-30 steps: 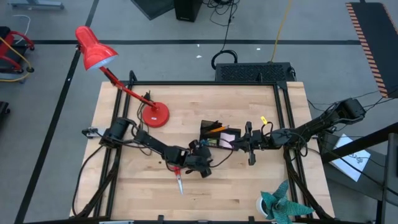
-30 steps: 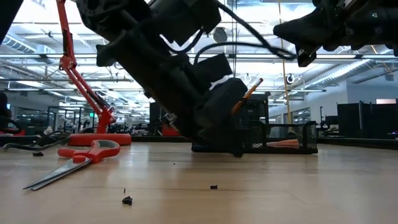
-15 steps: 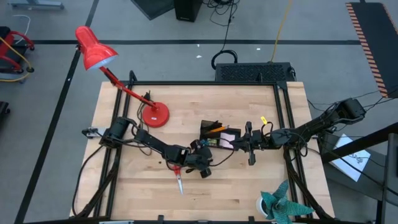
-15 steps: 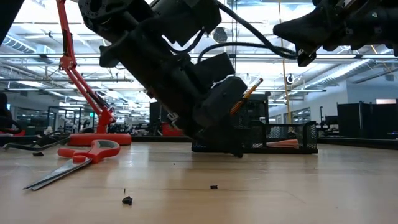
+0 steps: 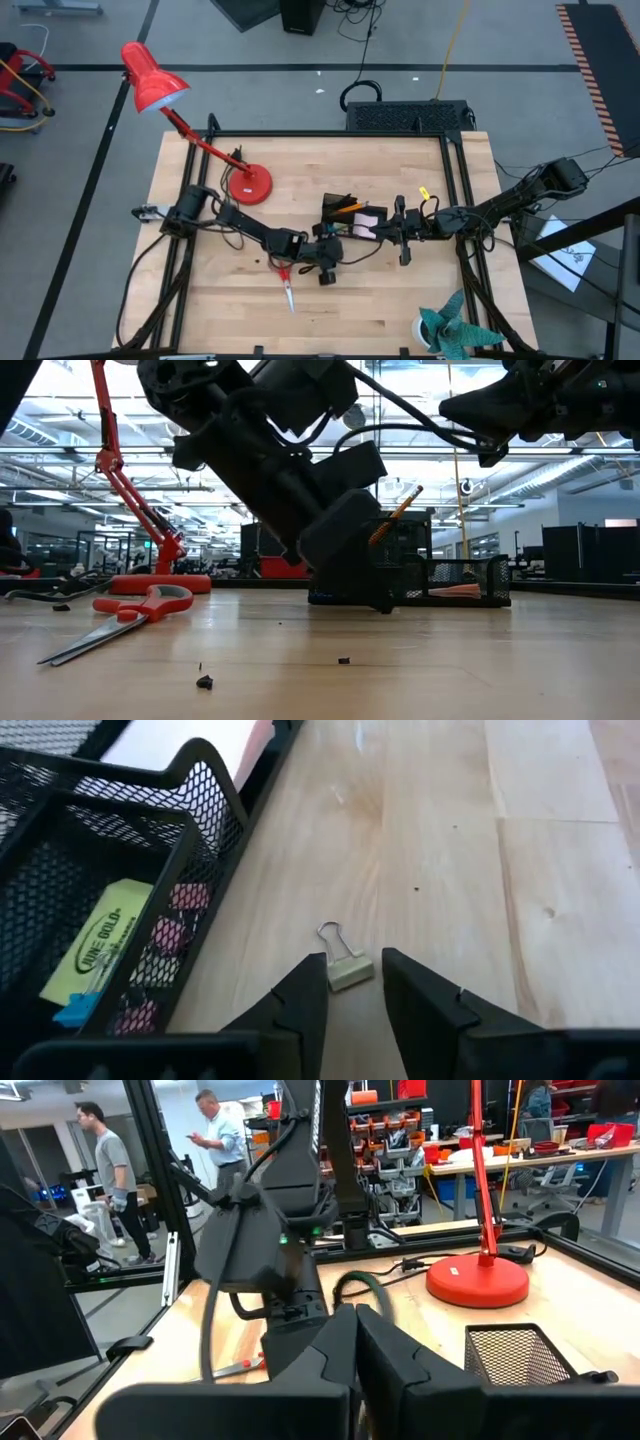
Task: Pick and place office supplies into organizer
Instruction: Put the green binder clip into the black desk organizer
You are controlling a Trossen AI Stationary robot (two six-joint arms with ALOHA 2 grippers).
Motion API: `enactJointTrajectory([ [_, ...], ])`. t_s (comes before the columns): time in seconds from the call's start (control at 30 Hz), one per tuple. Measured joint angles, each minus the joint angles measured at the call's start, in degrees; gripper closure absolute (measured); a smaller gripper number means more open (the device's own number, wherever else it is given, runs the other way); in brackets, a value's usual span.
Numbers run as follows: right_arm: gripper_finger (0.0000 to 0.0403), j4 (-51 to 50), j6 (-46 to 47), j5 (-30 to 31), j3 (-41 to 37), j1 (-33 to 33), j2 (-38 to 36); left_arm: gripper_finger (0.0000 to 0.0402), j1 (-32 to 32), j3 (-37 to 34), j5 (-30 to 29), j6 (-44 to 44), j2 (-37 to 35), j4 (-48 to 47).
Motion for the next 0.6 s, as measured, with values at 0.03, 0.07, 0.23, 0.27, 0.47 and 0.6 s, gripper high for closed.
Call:
enactJointTrajectory([
  [0.03,0.0399,-0.01,-0.02,0.00,0.00,0.00,0.00,0.0299,0.45,0.00,1.11,-0.23,-0.02,-0.10],
  [0.07,0.0399,-0.01,-0.02,0.00,0.00,0.01,0.00,0.0302,0.92,0.00,2.23,-1.09,-0.03,-0.28],
  [0.23,0.0399,-0.01,-0.02,0.00,0.00,0.01,0.00,0.0308,4.03,0.11,9.03,-10.61,-0.09,-1.33],
  [0.27,0.0399,-0.03,-0.08,0.00,0.00,0.00,0.00,0.0309,4.37,0.11,9.94,-11.32,-0.09,-1.56],
  [0.47,0.0399,-0.03,-0.20,0.00,0.00,0.01,0.00,0.0309,4.15,0.09,9.66,-8.33,-0.07,-2.30],
  [0.6,0.0399,-0.03,-0.21,0.00,0.00,0.00,0.00,0.0309,2.85,0.06,6.65,-4.60,0.04,-2.63],
])
